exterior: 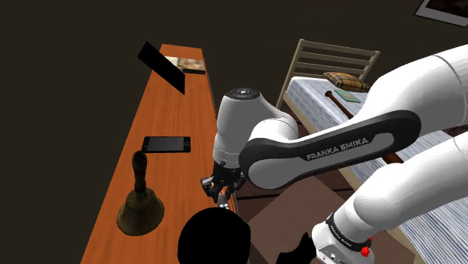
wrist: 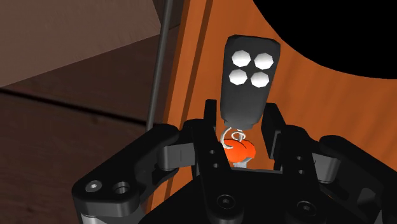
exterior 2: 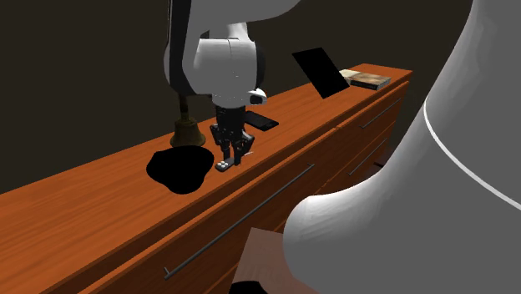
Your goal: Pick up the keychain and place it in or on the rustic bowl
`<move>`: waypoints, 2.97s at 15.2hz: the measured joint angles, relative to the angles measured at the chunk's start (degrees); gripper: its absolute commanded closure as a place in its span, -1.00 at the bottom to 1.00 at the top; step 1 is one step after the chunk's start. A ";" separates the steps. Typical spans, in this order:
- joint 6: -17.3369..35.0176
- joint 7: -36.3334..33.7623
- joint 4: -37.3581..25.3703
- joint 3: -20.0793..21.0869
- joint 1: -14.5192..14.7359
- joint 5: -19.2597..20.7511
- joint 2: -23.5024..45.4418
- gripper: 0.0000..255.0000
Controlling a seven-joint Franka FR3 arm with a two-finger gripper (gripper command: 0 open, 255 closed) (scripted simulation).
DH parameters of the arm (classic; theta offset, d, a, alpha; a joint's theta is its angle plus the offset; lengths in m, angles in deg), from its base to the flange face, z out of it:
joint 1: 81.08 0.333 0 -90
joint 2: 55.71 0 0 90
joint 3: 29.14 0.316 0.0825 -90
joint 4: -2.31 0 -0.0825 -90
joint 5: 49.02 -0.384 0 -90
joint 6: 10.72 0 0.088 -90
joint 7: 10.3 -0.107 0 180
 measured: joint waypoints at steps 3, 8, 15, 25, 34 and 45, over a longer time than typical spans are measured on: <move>-2.98 0.73 -1.29 -1.24 0.41 -0.61 -1.86 1.00; -7.48 1.35 -3.27 -2.93 1.13 -1.37 -4.59 1.00; -13.62 1.82 -6.86 -5.16 1.54 -1.49 -7.28 1.00; -21.68 1.65 -12.89 -7.57 1.62 -0.90 -9.38 1.00; -26.32 -3.91 -15.77 -5.09 4.65 -3.60 -12.75 1.00; -25.62 -14.20 -17.77 3.37 7.66 -7.31 -13.42 1.00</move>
